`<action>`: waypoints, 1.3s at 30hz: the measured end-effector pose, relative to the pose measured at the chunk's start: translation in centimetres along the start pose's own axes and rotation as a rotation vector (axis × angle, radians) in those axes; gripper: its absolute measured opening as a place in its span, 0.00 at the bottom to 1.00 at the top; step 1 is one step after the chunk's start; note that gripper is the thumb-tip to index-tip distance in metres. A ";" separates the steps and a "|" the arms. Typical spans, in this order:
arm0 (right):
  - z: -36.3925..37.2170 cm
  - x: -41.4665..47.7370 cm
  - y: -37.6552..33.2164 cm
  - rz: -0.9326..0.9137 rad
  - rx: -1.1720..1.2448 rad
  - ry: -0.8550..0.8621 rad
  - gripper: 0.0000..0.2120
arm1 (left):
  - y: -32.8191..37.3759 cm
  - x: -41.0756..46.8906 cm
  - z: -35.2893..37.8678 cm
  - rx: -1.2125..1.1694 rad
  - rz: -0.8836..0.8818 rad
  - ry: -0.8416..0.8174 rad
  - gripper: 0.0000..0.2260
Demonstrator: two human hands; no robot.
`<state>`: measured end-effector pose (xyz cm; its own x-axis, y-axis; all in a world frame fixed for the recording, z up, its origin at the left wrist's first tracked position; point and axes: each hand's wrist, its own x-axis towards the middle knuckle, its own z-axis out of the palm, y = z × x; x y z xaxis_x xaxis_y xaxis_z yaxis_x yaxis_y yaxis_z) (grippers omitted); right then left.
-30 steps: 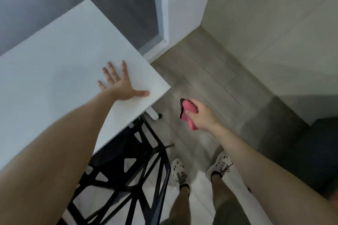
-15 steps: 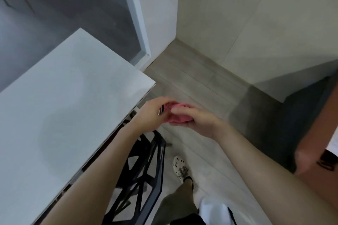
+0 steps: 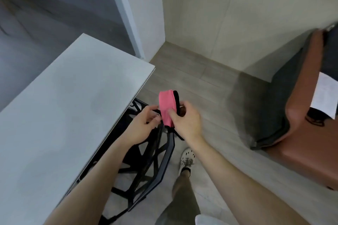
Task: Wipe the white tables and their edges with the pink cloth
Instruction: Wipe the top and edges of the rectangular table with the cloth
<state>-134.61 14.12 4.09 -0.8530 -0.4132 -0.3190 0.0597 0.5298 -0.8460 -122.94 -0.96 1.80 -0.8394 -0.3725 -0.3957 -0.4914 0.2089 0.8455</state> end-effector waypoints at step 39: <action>29.4 16.2 1.1 0.006 0.408 0.490 0.16 | -17.1 14.9 -14.3 0.911 0.548 0.277 0.24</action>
<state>-133.08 -13.77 -14.58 -0.9844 0.0269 -0.1737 0.1758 0.1662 -0.9703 -123.73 -23.02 -13.44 -0.9710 -0.1915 0.1428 -0.1508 0.9550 0.2554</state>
